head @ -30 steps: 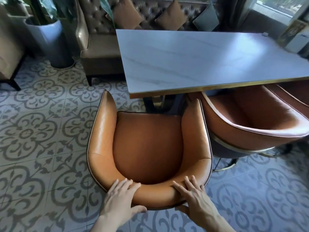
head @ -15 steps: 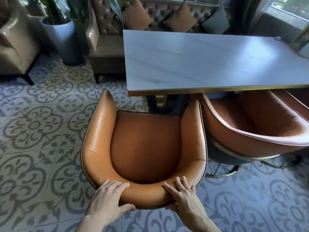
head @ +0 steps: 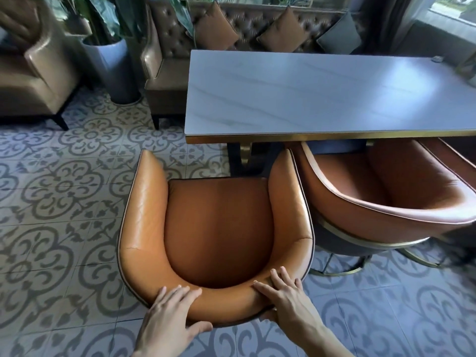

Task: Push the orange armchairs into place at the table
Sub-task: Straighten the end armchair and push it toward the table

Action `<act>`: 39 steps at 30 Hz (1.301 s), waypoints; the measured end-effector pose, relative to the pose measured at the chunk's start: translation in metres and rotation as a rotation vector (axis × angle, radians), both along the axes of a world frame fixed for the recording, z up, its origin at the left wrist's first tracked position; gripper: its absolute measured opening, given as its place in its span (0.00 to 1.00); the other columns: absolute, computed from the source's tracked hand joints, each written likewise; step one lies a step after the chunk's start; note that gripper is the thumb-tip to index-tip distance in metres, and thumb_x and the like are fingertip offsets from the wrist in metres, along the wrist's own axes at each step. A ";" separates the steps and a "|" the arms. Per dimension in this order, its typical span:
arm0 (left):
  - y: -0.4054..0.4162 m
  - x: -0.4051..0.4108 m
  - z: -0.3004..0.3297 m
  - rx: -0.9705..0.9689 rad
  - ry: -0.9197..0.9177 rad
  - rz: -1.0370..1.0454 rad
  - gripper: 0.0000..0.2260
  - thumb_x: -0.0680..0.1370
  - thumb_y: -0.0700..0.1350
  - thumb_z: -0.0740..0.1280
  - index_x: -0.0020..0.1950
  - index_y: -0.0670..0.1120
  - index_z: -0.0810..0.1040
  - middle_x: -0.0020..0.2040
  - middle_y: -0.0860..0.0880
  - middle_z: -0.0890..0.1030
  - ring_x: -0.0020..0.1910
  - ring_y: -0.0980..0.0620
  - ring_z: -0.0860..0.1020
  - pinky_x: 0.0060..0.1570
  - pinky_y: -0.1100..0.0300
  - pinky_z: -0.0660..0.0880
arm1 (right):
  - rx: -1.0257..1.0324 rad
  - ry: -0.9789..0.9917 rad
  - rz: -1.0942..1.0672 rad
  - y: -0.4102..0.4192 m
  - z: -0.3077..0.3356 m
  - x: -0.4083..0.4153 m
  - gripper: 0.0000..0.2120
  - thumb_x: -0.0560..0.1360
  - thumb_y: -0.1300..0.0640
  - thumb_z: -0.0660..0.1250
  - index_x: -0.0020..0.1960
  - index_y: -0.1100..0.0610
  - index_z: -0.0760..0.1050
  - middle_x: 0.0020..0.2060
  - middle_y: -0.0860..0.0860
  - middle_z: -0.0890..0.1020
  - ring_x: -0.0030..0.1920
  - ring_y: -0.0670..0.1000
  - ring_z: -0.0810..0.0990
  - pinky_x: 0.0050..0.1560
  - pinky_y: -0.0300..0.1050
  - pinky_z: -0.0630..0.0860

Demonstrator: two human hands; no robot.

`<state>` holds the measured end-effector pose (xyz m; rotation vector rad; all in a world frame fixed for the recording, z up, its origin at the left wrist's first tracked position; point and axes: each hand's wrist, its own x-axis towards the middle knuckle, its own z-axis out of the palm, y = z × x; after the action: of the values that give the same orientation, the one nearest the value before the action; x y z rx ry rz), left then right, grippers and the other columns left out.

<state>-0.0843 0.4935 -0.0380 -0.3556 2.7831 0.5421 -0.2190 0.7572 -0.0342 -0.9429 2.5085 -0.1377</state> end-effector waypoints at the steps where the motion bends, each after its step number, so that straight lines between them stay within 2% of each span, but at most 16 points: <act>1: 0.000 -0.001 0.000 0.003 -0.006 0.003 0.52 0.55 0.83 0.42 0.74 0.62 0.62 0.74 0.58 0.65 0.74 0.57 0.58 0.73 0.58 0.44 | -0.002 0.009 0.000 0.001 0.000 -0.001 0.34 0.78 0.48 0.69 0.78 0.38 0.56 0.79 0.60 0.57 0.79 0.63 0.49 0.73 0.68 0.55; 5: 0.002 -0.009 0.003 0.005 -0.047 0.001 0.53 0.53 0.84 0.41 0.76 0.63 0.58 0.77 0.58 0.61 0.76 0.58 0.53 0.74 0.58 0.44 | 0.004 0.014 0.010 0.003 0.000 -0.006 0.34 0.78 0.49 0.68 0.78 0.38 0.55 0.79 0.59 0.57 0.79 0.62 0.47 0.74 0.66 0.53; 9: 0.010 -0.021 0.003 0.032 -0.044 0.019 0.55 0.52 0.84 0.40 0.75 0.64 0.58 0.78 0.56 0.60 0.76 0.58 0.52 0.74 0.58 0.43 | -0.020 0.039 -0.009 0.009 0.000 -0.019 0.34 0.77 0.54 0.69 0.78 0.39 0.57 0.79 0.58 0.58 0.79 0.61 0.48 0.73 0.65 0.56; 12: 0.013 -0.031 0.002 0.064 -0.027 0.015 0.50 0.54 0.83 0.47 0.74 0.65 0.61 0.77 0.56 0.62 0.76 0.58 0.53 0.74 0.57 0.44 | -0.016 0.045 -0.011 0.012 0.000 -0.030 0.35 0.77 0.54 0.69 0.78 0.39 0.57 0.79 0.57 0.58 0.79 0.60 0.49 0.73 0.64 0.56; 16: 0.009 -0.043 0.001 0.112 -0.008 0.007 0.50 0.53 0.84 0.50 0.72 0.65 0.65 0.75 0.58 0.66 0.75 0.58 0.57 0.75 0.55 0.48 | -0.007 0.057 0.005 0.010 -0.004 -0.041 0.33 0.77 0.50 0.70 0.77 0.40 0.59 0.78 0.58 0.61 0.79 0.62 0.52 0.72 0.66 0.59; 18: 0.005 -0.044 0.000 0.121 0.010 0.011 0.44 0.58 0.81 0.58 0.71 0.64 0.66 0.74 0.58 0.66 0.75 0.58 0.57 0.75 0.55 0.48 | -0.012 0.072 -0.001 0.006 -0.003 -0.043 0.34 0.76 0.50 0.70 0.77 0.40 0.59 0.77 0.60 0.62 0.78 0.63 0.53 0.72 0.67 0.59; 20: 0.001 -0.046 -0.001 0.107 0.040 0.008 0.40 0.61 0.77 0.63 0.71 0.64 0.67 0.74 0.58 0.67 0.75 0.58 0.58 0.75 0.55 0.47 | 0.018 0.065 0.031 0.002 -0.003 -0.046 0.34 0.78 0.49 0.68 0.79 0.41 0.56 0.79 0.58 0.58 0.79 0.61 0.51 0.73 0.66 0.57; 24: -0.010 -0.056 0.001 0.118 0.055 0.018 0.42 0.58 0.78 0.62 0.70 0.65 0.68 0.73 0.59 0.68 0.74 0.59 0.59 0.74 0.56 0.47 | 0.001 0.069 0.016 -0.011 -0.003 -0.056 0.34 0.78 0.48 0.68 0.78 0.40 0.56 0.79 0.57 0.59 0.79 0.61 0.51 0.73 0.66 0.58; 28: -0.023 -0.072 0.000 0.117 0.088 0.043 0.39 0.60 0.75 0.68 0.69 0.64 0.69 0.73 0.58 0.69 0.74 0.59 0.60 0.75 0.55 0.48 | 0.011 0.088 0.009 -0.023 -0.006 -0.069 0.33 0.78 0.48 0.67 0.78 0.39 0.55 0.78 0.56 0.59 0.78 0.59 0.51 0.72 0.65 0.60; 32: -0.037 -0.091 -0.001 0.131 0.102 0.033 0.44 0.56 0.80 0.59 0.69 0.64 0.70 0.72 0.58 0.70 0.74 0.58 0.61 0.75 0.53 0.49 | 0.011 0.090 0.002 -0.036 -0.005 -0.088 0.33 0.78 0.49 0.68 0.78 0.38 0.56 0.77 0.56 0.61 0.77 0.58 0.52 0.71 0.64 0.62; 36: -0.052 -0.111 0.000 0.133 0.090 0.032 0.39 0.60 0.75 0.68 0.69 0.63 0.70 0.72 0.56 0.70 0.74 0.57 0.61 0.75 0.51 0.49 | -0.002 0.091 -0.016 -0.051 -0.003 -0.102 0.34 0.78 0.49 0.69 0.78 0.39 0.57 0.77 0.55 0.61 0.77 0.58 0.52 0.71 0.64 0.62; 39: -0.060 -0.126 0.003 0.124 0.089 0.027 0.40 0.60 0.74 0.68 0.70 0.62 0.70 0.72 0.56 0.70 0.74 0.56 0.61 0.75 0.50 0.49 | -0.015 0.088 -0.037 -0.060 -0.002 -0.115 0.34 0.77 0.50 0.70 0.78 0.39 0.57 0.77 0.54 0.61 0.78 0.58 0.51 0.73 0.66 0.60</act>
<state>-0.2107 0.4335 -0.0346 -0.3499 2.8153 0.7511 -0.3343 0.6971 -0.0361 -0.9278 2.6097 -0.1294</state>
